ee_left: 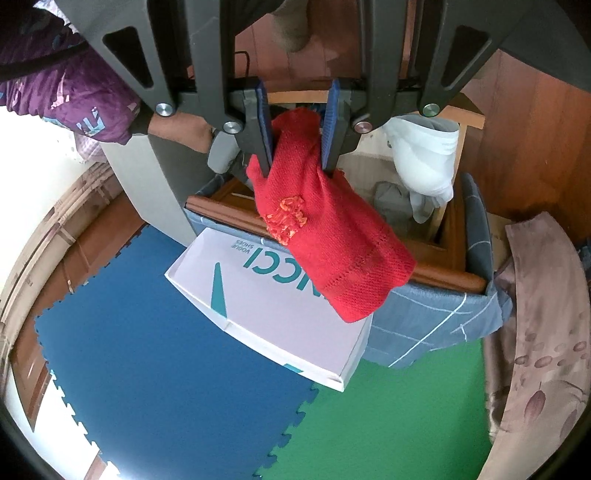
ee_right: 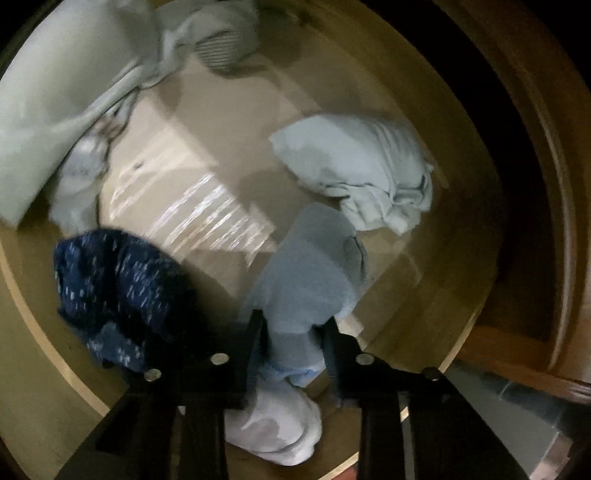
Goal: Take underwear out of drawer
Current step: 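Lift the red item out with the left gripper while the right gripper grasps the light blue sock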
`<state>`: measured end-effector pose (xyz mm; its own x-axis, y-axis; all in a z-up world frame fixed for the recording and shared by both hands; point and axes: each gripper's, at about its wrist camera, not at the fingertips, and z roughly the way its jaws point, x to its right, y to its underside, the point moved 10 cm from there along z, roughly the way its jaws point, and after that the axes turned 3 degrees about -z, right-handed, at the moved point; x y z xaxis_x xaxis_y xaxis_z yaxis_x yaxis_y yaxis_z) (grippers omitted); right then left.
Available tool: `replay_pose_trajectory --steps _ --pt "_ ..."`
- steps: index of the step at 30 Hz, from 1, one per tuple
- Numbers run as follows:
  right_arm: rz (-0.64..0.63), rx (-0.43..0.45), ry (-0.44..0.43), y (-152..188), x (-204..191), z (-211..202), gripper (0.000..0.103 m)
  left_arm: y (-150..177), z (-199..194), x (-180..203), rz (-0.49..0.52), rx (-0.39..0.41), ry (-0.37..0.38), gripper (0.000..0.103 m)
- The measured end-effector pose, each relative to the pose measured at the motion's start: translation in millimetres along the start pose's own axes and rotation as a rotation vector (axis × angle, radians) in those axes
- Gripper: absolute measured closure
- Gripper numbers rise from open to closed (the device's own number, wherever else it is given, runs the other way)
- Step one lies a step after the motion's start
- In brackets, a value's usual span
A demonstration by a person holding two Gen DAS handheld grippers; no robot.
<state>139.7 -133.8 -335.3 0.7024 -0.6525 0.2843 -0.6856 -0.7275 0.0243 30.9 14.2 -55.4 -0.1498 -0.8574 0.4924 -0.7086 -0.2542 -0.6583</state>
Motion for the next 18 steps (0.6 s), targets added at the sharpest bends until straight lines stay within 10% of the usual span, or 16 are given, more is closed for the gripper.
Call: replay_pose_trajectory --steps 18 --pt "0.16 0.325 -0.129 24.3 -1.1 -126.9 0.078 -24.7 -39.6 24.0 0.036 0.088 0.025 0.081"
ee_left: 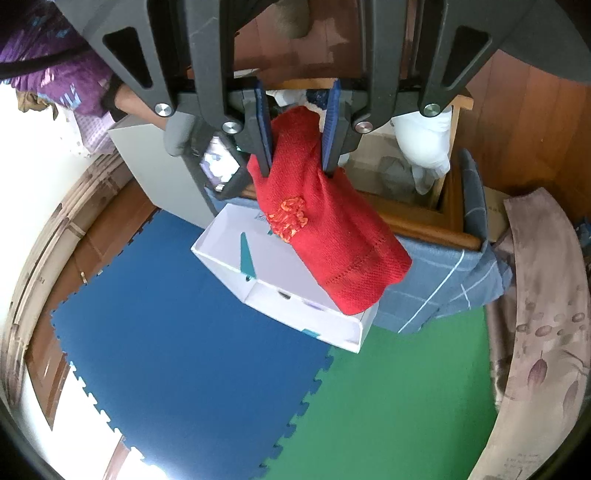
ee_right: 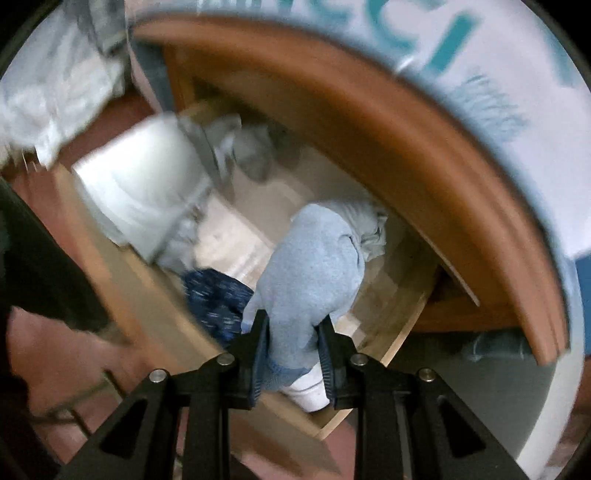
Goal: Take underwear out of drawer
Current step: 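Lift the red item out with the left gripper while the right gripper grasps the light blue sock, then drop the red item into the white box with the left gripper while the right lifts the blue sock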
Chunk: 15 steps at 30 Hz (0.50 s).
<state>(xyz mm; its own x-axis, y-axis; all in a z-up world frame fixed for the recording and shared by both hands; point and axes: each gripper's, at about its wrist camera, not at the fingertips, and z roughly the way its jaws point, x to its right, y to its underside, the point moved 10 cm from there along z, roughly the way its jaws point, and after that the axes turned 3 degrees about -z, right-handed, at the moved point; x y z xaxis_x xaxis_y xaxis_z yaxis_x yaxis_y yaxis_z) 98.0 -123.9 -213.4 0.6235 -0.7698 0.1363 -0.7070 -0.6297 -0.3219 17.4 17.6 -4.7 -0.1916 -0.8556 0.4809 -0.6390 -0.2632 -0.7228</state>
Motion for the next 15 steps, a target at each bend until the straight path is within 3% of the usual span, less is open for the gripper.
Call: replay_pose_trajectory --steps 5,10,15 --pt "0.177 0.156 -0.108 1.3 4.0 -61.1 0.078 -23.3 -8.7 17.0 0.023 0.034 0.027 0.081" --pt "0.322 0.271 -0.196 3.8 17.4 -95.4 0.078 -61.2 -7.5 42.5 0.065 0.069 0.055 0.08" --pt "0.413 0.363 -0.25 4.1 35.0 -118.1 0.078 -105.3 21.9 65.4 0.097 0.049 0.071 0.08"
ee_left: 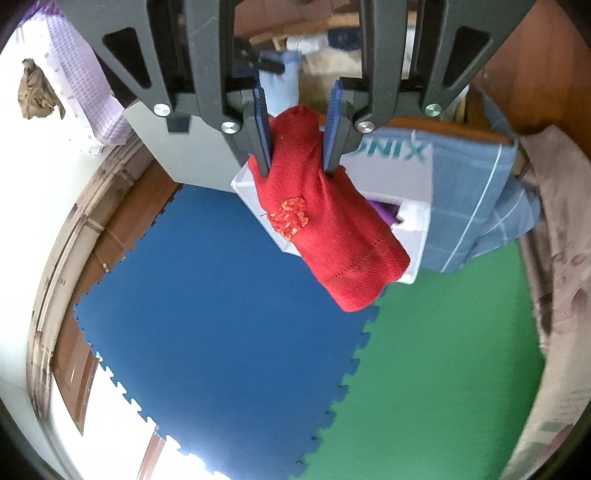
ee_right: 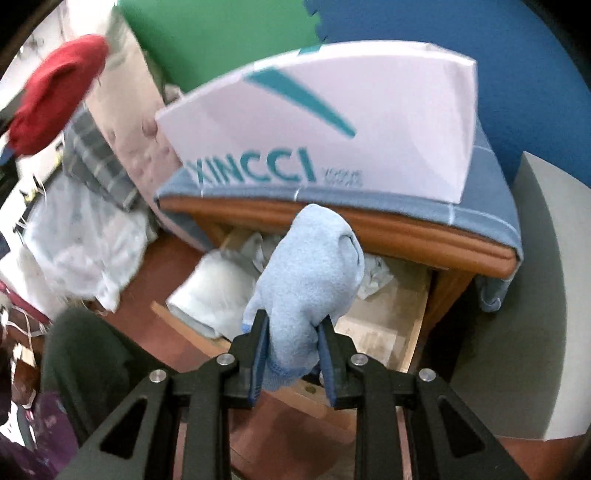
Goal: Take underwear out of drawer
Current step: 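Drop the red item into the white box with the left gripper while the right lifts the blue sock, then lower the light blue sock into the box and open the right gripper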
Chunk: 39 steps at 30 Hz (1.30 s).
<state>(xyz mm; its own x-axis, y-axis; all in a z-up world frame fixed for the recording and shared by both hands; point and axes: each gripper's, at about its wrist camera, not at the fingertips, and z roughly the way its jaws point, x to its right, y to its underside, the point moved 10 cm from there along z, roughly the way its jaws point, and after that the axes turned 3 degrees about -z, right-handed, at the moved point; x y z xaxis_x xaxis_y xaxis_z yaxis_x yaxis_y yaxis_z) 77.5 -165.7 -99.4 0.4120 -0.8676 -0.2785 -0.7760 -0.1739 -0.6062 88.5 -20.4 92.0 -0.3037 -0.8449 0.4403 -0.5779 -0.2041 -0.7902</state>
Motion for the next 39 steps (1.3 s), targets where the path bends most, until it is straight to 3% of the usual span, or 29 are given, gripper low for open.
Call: replay_pose_trajectory --steps 4,10,12,16,19,20,22,23,24,28,33,36,39 --pt "0.026 0.063 -0.03 -9.6 0.1 -22.1 0.078 -32.9 41.0 3.5 0.031 -0.02 -0.026 0.08" --pt "0.036 0.128 -0.056 -21.0 2.5 -50.4 0.078 -63.1 122.9 -19.2 -0.032 -0.115 -0.085 0.08" --pt "0.039 0.151 -0.059 -25.1 4.6 -59.9 0.078 -70.0 144.4 -27.6 -0.015 -0.122 -0.121 0.087" --pt "0.046 0.187 -0.07 -32.7 5.7 -76.7 0.078 -74.1 168.7 -43.9 -0.011 -0.124 -0.184 0.087" --pt "0.044 0.22 -0.078 -42.5 2.4 -91.5 0.078 -72.9 166.2 -53.0 -0.02 -0.104 -0.205 0.085" --pt "0.041 0.233 -0.084 -47.3 1.4 -96.7 0.078 -73.1 159.6 -52.8 -0.015 -0.08 -0.21 0.078" --pt "0.034 0.269 -0.092 -62.2 -3.1 -113.2 0.078 -73.1 142.7 -52.2 -0.001 -0.034 -0.237 0.051" --pt "0.029 0.286 -0.092 -69.7 -3.5 -120.3 0.078 -73.5 134.8 -51.9 0.007 -0.014 -0.253 0.031" --pt "0.022 0.302 -0.093 -77.4 -5.0 -127.2 0.078 -72.5 123.2 -49.3 0.023 0.016 -0.261 0.027" --pt "-0.026 0.352 -0.057 -118.0 -8.6 -147.9 0.078 -55.8 85.6 -31.0 0.142 0.064 -0.265 0.021" --pt "-0.071 0.34 0.003 -162.2 -5.8 -139.8 0.078 -24.6 44.8 -22.5 0.262 0.094 -0.332 0.001" --pt "-0.067 0.305 0.035 -182.0 5.9 -119.3 0.078 -1.4 27.4 -23.6 0.337 0.105 -0.379 0.001" --pt "-0.077 0.269 0.072 -199.0 14.0 -95.7 0.078 29.6 24.7 -34.3 0.382 0.055 -0.406 0.0"
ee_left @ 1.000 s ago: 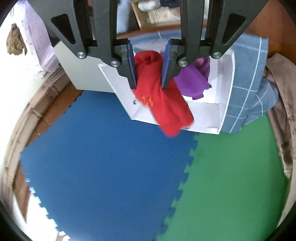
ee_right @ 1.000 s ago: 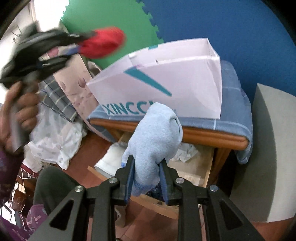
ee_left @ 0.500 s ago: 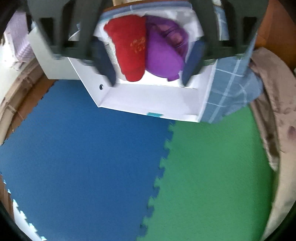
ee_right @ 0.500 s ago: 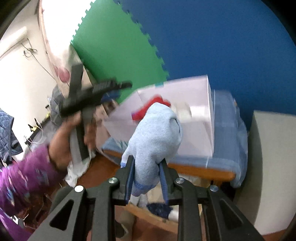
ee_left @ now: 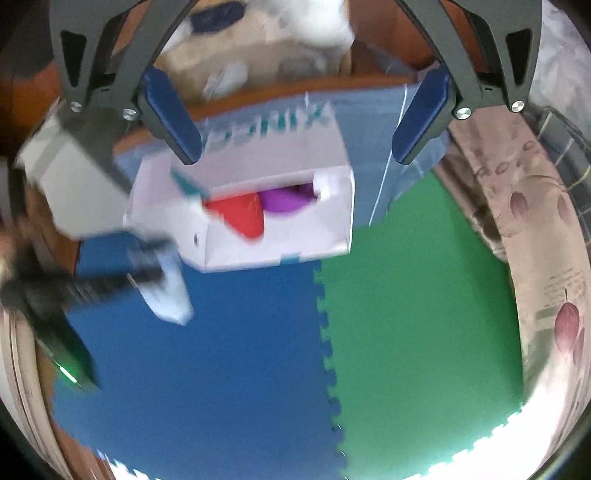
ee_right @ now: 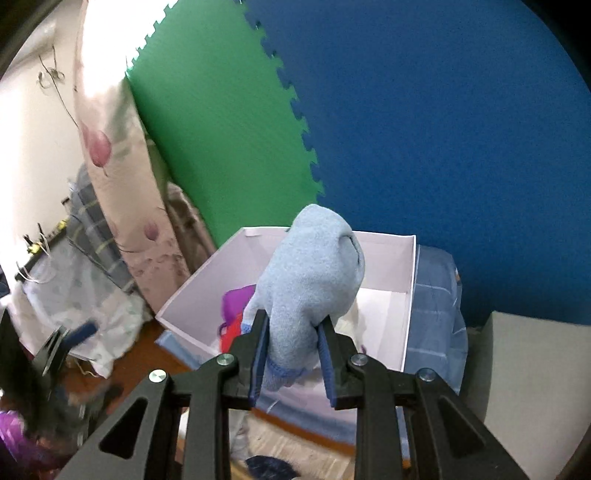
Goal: Take underwear out of drawer
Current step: 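Lower the light blue sock into the box and open the right gripper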
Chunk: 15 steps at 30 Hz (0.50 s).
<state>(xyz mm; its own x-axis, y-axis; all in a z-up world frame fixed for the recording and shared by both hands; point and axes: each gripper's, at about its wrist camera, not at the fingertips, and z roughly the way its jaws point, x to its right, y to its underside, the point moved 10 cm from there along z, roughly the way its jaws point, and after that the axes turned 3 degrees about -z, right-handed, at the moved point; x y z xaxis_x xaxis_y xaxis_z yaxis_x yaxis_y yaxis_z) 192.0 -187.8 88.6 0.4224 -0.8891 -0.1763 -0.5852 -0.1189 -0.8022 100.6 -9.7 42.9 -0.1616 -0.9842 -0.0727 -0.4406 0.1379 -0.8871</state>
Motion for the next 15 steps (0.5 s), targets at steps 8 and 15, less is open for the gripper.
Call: replay_pose_trajectory --steps 8,15 --pt "0.01 -0.082 0.072 -3.7 25.3 69.8 0.074 70.9 14.0 -25.9 -0.025 -0.112 0.003 0.0" --pt "0.064 0.01 0.122 -12.2 42.1 74.0 0.07 93.7 25.3 -38.0 -0.12 -0.157 0.07 0.0"
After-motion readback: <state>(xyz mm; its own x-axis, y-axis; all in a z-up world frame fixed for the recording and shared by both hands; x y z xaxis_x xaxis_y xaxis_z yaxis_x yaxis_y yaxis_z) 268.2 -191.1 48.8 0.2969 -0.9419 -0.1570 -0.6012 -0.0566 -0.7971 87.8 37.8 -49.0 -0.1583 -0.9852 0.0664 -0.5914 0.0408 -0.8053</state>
